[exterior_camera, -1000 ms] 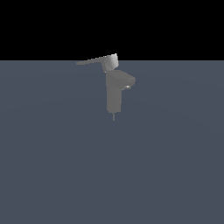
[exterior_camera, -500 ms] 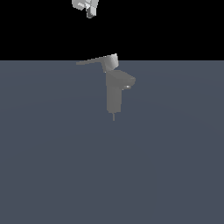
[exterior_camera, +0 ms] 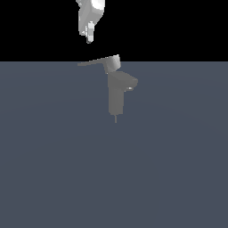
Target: Turn on the faucet by rotating a designated handle.
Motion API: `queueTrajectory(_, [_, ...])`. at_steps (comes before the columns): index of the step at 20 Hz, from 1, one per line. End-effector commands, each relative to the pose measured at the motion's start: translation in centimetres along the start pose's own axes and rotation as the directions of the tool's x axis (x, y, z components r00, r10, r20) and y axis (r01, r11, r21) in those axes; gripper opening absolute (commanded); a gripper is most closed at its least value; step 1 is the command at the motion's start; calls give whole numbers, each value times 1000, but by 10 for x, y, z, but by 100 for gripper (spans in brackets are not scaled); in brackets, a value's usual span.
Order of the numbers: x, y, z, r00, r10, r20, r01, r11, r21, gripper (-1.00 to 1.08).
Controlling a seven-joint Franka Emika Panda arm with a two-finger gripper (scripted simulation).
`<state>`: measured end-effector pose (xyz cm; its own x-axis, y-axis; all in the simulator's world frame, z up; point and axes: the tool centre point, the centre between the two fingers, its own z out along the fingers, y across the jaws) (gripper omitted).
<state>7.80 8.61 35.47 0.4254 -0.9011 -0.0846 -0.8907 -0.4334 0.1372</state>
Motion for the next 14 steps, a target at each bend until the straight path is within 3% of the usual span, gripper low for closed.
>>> queueTrajectory(1, [0,-17,15,998,60,-6,-60,998,-10,-100])
queueTrajectory(14, [-4,-69,75,965,259,-40,-260,965,-38,-100])
